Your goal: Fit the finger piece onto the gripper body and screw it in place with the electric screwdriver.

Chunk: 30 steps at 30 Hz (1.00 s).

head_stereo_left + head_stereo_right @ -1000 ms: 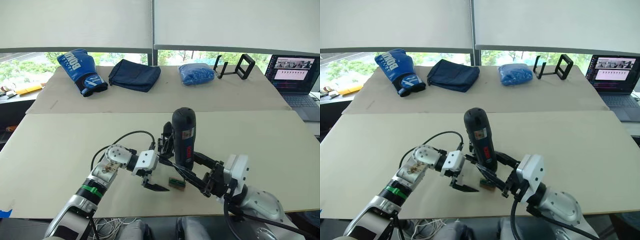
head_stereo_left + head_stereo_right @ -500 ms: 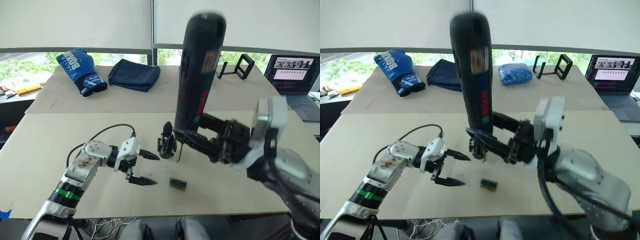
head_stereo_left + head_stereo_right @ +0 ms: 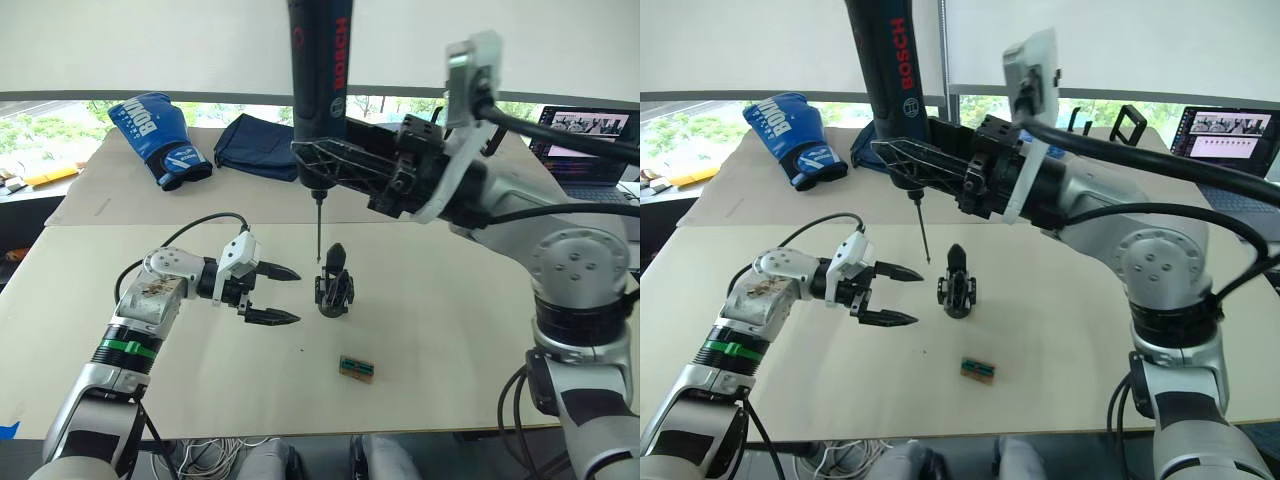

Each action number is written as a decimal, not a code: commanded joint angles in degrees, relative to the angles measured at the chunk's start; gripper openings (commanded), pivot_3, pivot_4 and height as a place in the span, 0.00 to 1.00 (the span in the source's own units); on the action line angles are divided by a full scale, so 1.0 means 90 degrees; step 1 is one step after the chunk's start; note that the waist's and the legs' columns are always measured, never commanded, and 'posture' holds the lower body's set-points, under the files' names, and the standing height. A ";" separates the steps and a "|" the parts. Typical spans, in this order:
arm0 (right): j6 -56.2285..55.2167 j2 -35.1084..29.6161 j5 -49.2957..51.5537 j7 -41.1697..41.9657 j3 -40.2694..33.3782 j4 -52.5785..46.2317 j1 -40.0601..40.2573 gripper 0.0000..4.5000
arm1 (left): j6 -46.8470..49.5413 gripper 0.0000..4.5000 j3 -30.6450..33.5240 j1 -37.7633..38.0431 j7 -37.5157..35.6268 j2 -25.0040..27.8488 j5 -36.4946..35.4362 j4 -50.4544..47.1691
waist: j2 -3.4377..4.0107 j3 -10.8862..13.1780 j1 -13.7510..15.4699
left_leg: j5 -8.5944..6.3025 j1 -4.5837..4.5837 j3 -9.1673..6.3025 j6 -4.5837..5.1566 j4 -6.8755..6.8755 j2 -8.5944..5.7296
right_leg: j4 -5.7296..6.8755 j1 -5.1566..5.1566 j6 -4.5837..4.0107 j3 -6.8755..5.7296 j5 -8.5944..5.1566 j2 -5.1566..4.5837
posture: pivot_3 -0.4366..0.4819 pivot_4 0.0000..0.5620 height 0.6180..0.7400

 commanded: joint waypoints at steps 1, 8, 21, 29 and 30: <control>-0.0223 0.0178 -0.0728 0.0483 0.0021 0.0145 -0.0242 0.42 | -0.0547 1.00 0.0075 -0.0293 0.0098 -0.0208 0.0182 0.0395 | 0.0000 0.0000 0.0000 | 0.0000 -0.0005 -0.0002 0.0000 0.0003 0.0000 | 0.0001 -0.0001 0.0001 -0.0005 0.0000 0.0000 | 0.48 0.27 1.00; -0.0216 0.0420 -0.1677 0.0952 0.0133 0.0209 0.0008 0.42 | -0.1175 1.00 0.0078 -0.0547 0.0166 -0.0533 0.0409 0.0985 | 0.0000 0.0000 -0.0011 | 0.0000 -0.0013 -0.0005 -0.0001 0.0012 0.0002 | 0.0004 -0.0002 0.0003 -0.0014 0.0001 0.0000 | 0.48 0.27 1.00; -0.0064 0.0701 -0.2480 0.1254 0.0083 0.0157 0.0462 0.42 | -0.2088 1.00 -0.0023 -0.0731 0.0314 -0.1018 0.0937 0.1832 | 0.0000 0.0000 -0.0019 | 0.0000 -0.0011 -0.0003 -0.0001 0.0014 0.0002 | 0.0004 -0.0003 0.0003 -0.0015 0.0001 0.0001 | 0.48 0.27 1.00; 0.0340 0.0763 -0.2328 0.1304 0.0032 -0.0195 0.0658 0.42 | -0.2333 1.00 -0.0021 -0.0763 0.0264 -0.1134 0.1057 0.2039 | 0.0000 0.0000 -0.0020 | 0.0000 -0.0012 -0.0004 -0.0001 0.0014 0.0002 | 0.0004 -0.0003 0.0003 -0.0015 0.0002 -0.0001 | 0.48 0.27 1.00; 0.0349 0.0774 -0.2347 0.1317 0.0031 -0.0199 0.0672 0.42 | -0.2343 1.00 -0.0024 -0.0774 0.0261 -0.1139 0.1060 0.2055 | 0.0000 0.0000 -0.0020 | 0.0000 -0.0011 -0.0005 -0.0001 0.0014 0.0002 | 0.0004 -0.0003 0.0003 -0.0015 0.0002 0.0000 | 0.48 0.27 1.00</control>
